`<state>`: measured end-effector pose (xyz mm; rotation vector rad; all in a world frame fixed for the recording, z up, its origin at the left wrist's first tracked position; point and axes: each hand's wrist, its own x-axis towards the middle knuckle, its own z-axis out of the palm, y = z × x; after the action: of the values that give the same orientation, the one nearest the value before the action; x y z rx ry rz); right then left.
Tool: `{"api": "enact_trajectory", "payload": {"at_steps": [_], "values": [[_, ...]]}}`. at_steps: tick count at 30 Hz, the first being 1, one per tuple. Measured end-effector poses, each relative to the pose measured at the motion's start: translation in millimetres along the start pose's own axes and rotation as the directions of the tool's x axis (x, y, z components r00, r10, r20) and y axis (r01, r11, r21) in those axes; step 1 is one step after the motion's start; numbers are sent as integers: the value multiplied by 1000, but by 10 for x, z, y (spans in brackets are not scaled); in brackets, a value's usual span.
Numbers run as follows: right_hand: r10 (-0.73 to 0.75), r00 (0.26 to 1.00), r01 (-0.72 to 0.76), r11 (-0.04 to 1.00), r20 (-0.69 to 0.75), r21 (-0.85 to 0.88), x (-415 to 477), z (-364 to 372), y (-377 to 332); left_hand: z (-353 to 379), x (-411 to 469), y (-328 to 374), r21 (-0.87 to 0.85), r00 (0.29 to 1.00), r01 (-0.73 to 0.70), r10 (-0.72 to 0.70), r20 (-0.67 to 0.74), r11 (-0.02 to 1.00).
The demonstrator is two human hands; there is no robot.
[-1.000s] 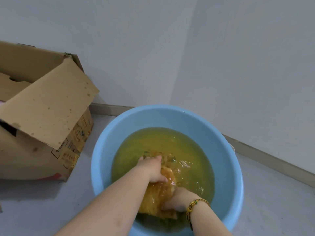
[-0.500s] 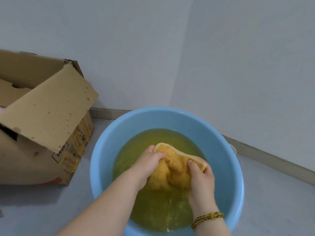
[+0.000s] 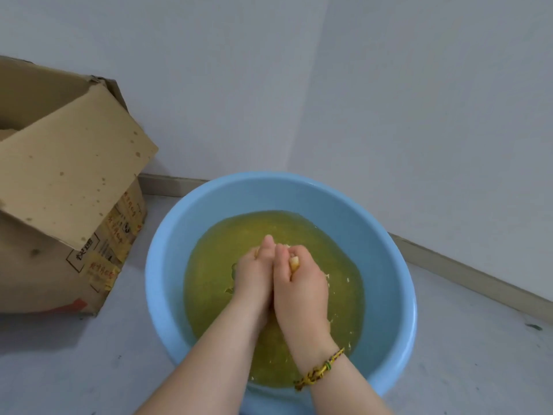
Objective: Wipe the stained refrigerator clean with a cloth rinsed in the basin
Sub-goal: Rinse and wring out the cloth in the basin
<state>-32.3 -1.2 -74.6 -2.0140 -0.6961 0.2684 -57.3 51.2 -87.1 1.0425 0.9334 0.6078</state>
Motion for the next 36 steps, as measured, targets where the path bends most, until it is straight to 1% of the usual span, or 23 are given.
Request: {"api": "enact_trajectory", "payload": {"at_steps": [1,3,5,6,8,9,11,12,14,16,18,19,21,22,24,26,28,29,30,31,33,34,36], "values": [[-36,999,36,999,-8,-25,-8,3,0,-9,-3,17,-48,998,56,-55,30,997],[-24,999,26,997,32,-78,151,-29,24,-16,-18,35,-30,990,113,-110,86,993],[102,991,-94,991,82,-96,342,-99,67,-60,-20,73,-24,986,128,-125,111,991],[185,981,-183,982,64,-42,421,-136,124,-94,0,90,-7,986,113,-112,121,994],[351,936,-349,924,15,158,454,-216,235,-173,54,115,136,980,108,-128,153,985],[406,913,-404,885,40,233,431,-240,287,-222,88,127,215,971,131,-168,167,968],[462,870,-492,831,170,261,363,-247,354,-304,171,123,355,942,209,-286,178,911],[463,854,-514,824,239,238,339,-225,370,-340,211,108,429,925,249,-344,160,869],[458,831,-511,853,316,107,325,-161,439,-397,278,55,558,902,293,-417,106,777],[457,832,-431,889,315,-151,346,-94,532,-434,361,-34,637,912,288,-409,46,715],[457,829,-297,849,324,-437,359,-26,624,-463,427,-116,772,934,230,-356,-5,593],[464,822,-242,810,330,-534,361,6,652,-468,436,-144,830,945,205,-324,-31,519],[472,831,-209,757,296,-619,364,59,716,-454,444,-207,884,954,188,-292,-62,427],[467,844,-220,751,265,-623,355,71,736,-443,444,-229,882,951,199,-301,-69,427],[461,864,-259,751,201,-608,343,64,769,-413,429,-260,835,941,251,-326,-91,490],[494,850,-347,787,183,-510,358,28,759,-396,450,-302,712,926,312,-370,-79,629],[534,820,-493,842,207,-220,367,-35,675,-372,436,-279,503,917,368,-395,-55,782],[532,819,-538,842,215,-37,349,-70,603,-356,414,-245,409,927,358,-371,-50,839],[508,835,-539,832,211,130,325,-106,521,-329,393,-209,321,942,327,-332,-41,889],[469,860,-508,822,199,256,297,-124,445,-290,365,-168,246,957,287,-290,-26,926],[366,918,-397,835,153,382,224,-118,311,-170,249,-64,145,976,205,-212,39,968],[288,949,-314,868,126,385,183,-104,253,-104,164,-9,98,980,166,-175,96,981],[91,990,-120,944,108,306,115,-74,171,-6,14,72,-38,978,109,-100,183,993]]}}
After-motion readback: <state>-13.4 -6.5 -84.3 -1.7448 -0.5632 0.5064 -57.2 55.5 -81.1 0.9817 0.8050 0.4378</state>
